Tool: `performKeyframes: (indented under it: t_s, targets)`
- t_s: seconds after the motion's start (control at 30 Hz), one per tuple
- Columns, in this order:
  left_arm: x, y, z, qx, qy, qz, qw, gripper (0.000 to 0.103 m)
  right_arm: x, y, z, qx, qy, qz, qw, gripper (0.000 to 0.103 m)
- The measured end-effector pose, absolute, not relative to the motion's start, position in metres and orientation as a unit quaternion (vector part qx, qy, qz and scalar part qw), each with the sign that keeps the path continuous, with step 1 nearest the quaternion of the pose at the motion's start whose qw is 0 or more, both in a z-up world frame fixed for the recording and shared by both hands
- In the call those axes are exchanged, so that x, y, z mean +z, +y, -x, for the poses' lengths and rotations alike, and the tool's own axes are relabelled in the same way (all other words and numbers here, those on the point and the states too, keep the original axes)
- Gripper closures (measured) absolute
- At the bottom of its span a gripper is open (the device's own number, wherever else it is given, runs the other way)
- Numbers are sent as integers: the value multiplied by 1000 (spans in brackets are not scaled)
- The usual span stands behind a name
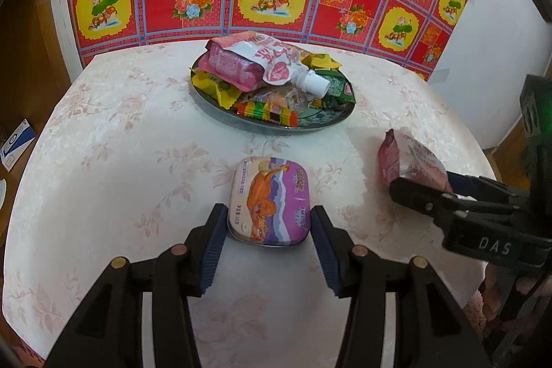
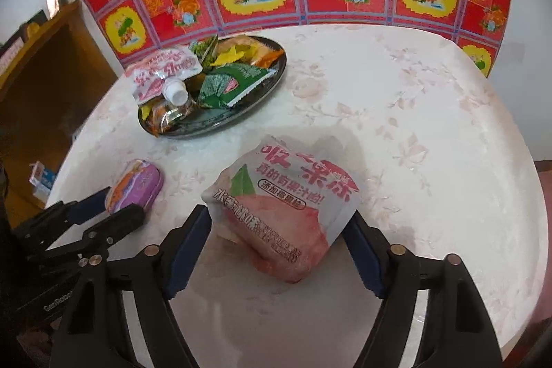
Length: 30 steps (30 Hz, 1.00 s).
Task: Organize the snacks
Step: 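Lift the purple tin and the pink pouch off the table with both grippers, then lower the purple tin onto the plate with left gripper while right carries pouch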
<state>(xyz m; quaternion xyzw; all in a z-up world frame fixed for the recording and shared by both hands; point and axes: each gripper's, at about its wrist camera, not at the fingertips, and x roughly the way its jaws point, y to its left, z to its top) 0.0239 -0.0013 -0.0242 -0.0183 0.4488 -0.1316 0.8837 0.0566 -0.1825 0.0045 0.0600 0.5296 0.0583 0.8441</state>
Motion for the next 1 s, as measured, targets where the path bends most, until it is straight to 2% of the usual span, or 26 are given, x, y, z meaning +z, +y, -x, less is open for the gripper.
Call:
performKeyframes:
  t_s: [0.47,1.0]
  targets:
    - [-12,0,-23,-143,432,25,890,51,13,-198,-50,79,501,-87,857,26]
    - [43,-16,-68,-162,379,-5,911,51,20,-196,-50,111,493,-86,859,26]
